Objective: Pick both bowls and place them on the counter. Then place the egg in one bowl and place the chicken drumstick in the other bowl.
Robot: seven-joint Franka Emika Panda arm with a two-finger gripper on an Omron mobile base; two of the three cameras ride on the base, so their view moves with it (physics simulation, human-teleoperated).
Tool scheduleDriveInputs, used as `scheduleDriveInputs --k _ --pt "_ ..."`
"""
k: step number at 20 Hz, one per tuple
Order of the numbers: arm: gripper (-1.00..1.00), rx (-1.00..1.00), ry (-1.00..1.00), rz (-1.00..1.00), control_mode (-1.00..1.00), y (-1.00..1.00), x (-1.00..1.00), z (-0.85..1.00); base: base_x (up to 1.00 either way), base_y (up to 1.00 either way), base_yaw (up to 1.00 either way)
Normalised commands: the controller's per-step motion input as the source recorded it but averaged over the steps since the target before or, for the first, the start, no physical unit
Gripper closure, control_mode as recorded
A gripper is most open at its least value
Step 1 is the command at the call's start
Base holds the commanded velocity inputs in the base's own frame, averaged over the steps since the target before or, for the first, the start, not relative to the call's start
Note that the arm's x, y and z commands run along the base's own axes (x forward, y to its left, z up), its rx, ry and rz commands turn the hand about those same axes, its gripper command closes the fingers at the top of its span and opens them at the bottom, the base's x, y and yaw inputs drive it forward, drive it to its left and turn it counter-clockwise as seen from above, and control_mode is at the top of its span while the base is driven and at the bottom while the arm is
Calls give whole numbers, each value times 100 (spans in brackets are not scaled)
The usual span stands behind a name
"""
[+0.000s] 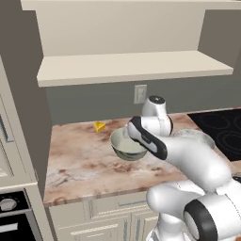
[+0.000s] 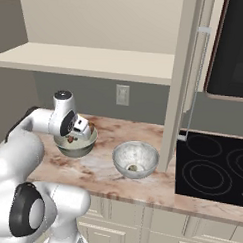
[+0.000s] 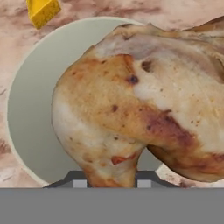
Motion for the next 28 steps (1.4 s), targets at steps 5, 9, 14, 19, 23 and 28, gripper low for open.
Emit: scheduleDriveInputs --k 5,9,14,19,23,28 --pt "100 0 3 0 -100 0 27 -26 0 0 0" --pt "100 0 3 0 -100 0 21 -32 0 0 0" --pt "100 0 4 0 -100 4 4 -31 0 0 0" --pt "-100 0 0 0 -100 8 0 -25 0 0 0" --pt "-100 0 0 0 -100 8 0 -2 0 0 0" --pt "-100 0 -4 0 -100 3 -5 1 0 0 0"
